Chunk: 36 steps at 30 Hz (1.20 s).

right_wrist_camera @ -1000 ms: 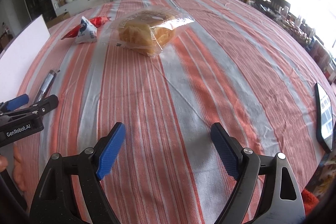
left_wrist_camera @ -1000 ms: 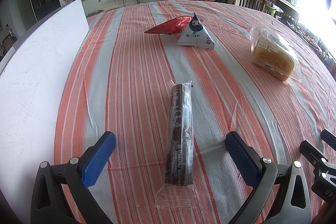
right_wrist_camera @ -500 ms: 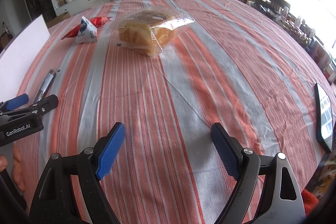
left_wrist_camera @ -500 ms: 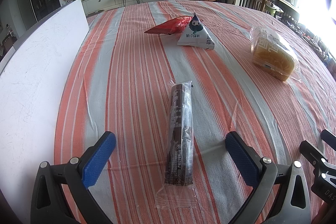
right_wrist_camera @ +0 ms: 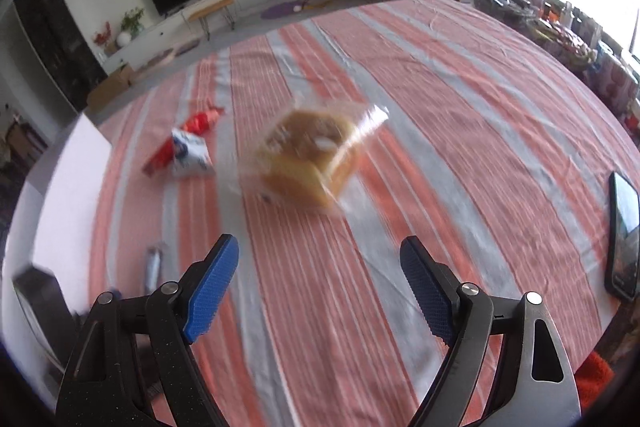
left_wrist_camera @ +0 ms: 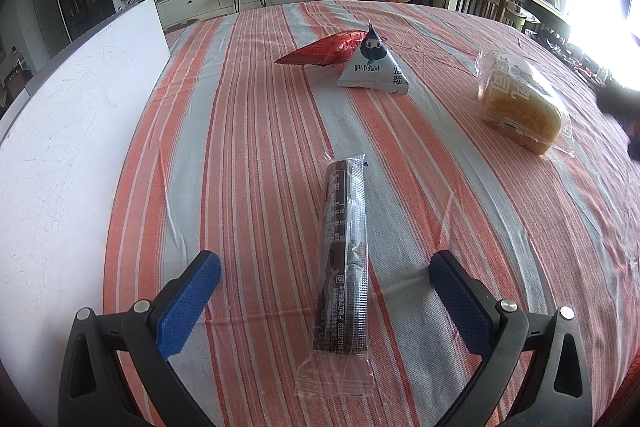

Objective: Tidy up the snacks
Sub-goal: 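Close the right gripper on the milk toast bread and lift it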

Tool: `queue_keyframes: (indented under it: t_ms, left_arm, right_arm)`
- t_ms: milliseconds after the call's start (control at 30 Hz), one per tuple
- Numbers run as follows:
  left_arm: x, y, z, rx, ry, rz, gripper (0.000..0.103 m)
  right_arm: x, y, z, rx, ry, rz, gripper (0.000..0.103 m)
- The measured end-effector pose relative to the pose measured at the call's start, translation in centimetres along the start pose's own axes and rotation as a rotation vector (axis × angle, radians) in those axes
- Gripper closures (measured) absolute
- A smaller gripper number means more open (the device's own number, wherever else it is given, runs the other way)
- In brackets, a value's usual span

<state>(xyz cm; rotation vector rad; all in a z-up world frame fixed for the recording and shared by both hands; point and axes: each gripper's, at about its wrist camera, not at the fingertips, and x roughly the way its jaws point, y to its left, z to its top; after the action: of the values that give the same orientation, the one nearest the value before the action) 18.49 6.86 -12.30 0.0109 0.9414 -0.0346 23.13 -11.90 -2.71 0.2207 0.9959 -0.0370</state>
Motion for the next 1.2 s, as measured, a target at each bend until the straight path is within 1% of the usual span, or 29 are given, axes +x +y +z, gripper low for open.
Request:
queue_keyframes:
  t_ms: [67,100,167,200,233,267,333,400,433,500,533,567,633,700,767,833,900,967,1000,1033,1100,1133,1200]
  left_arm:
    - [0.0,0.0,0.0,0.000,0.000,0.000,0.000]
    - [0.0,0.0,0.0,0.000,0.000,0.000,0.000]
    - [0.0,0.0,0.0,0.000,0.000,0.000,0.000]
    - [0.0,0.0,0.0,0.000,0.000,0.000,0.000]
    - [0.0,0.0,0.0,0.000,0.000,0.000,0.000]
    - [0.0,0.0,0.0,0.000,0.000,0.000,0.000]
    - [0.1,0.0,0.1,0.001,0.000,0.000,0.000]
    - [0.1,-0.1,0.0,0.001,0.000,0.000,0.000]
    - [0.1,-0.1,0.0,0.001,0.000,0.000,0.000]
    - [0.1,-0.1,0.0,0.001,0.000,0.000,0.000]
    - [0.1,-0.1,0.0,0.001,0.000,0.000,0.000]
    - [0.0,-0.1,0.0,0.001,0.000,0.000,0.000]
    - [0.0,-0.1,0.0,0.001,0.000,0.000,0.000]
    - [0.0,-0.1,0.0,0.001,0.000,0.000,0.000]
    - [0.1,-0.1,0.0,0.001,0.000,0.000,0.000]
    - [0.1,0.0,0.0,0.001,0.000,0.000,0.000]
    - [0.1,0.0,0.0,0.001,0.000,-0.001,0.000]
    - [0.0,0.0,0.0,0.001,0.000,0.000,0.000]
    - [0.1,0.0,0.0,0.001,0.000,0.000,0.000]
    - [0.1,0.0,0.0,0.001,0.000,0.000,0.000]
    - [0.1,0.0,0.0,0.001,0.000,0.000,0.000]
    - [0.1,-0.1,0.0,0.001,0.000,0.000,0.000]
    - [0.1,0.0,0.0,0.001,-0.001,-0.001,0.000]
  right_arm:
    - [1.9,1.9,2.7,0.008,0.026,-0.047,0.018]
    - [3.4,2.8,3.7,0.003,0.050,-0.091,0.018]
    - [6.9,4.0,4.2,-0.004,0.142,-0.153,0.018]
    - [8.8,4.3,4.0,0.002,0.196,-0.179,0.015]
    - [9.3,4.9,3.8,-0.036,0.166,-0.263,0.013]
    - [9.7,5.4,3.7,-0.074,0.145,-0.297,0.013]
    - [10.1,5.8,3.3,-0.145,0.104,-0.323,0.013]
    - [10.0,4.8,3.1,-0.160,0.081,-0.342,0.013]
    - [9.5,3.8,2.8,-0.134,0.074,-0.336,0.013]
    - [8.0,1.9,2.5,-0.061,0.043,-0.243,0.014]
    - [7.5,1.5,2.5,-0.049,0.021,-0.205,0.014]
    - [6.8,1.2,2.4,-0.053,0.003,-0.184,0.014]
    - [5.9,0.7,2.4,-0.081,-0.019,-0.171,0.014]
    - [6.1,0.3,2.7,-0.097,-0.022,-0.154,0.014]
    - [7.5,0.2,3.1,-0.103,0.021,-0.141,0.014]
    - [8.6,-0.1,3.4,-0.089,0.047,-0.094,0.014]
    - [9.9,-0.6,3.7,-0.049,0.083,-0.083,0.014]
    - [11.3,-1.1,3.5,-0.009,0.143,-0.060,0.014]
    - [11.8,-1.2,3.3,-0.001,0.155,-0.051,0.012]
    - [11.5,-0.9,3.1,-0.028,0.121,-0.066,0.014]
    - [11.3,-1.1,2.8,-0.046,0.097,-0.065,0.017]
    - [10.8,-1.4,2.5,-0.031,0.072,-0.063,0.018]
    - [9.9,-2.4,2.1,0.006,0.030,-0.059,0.025]
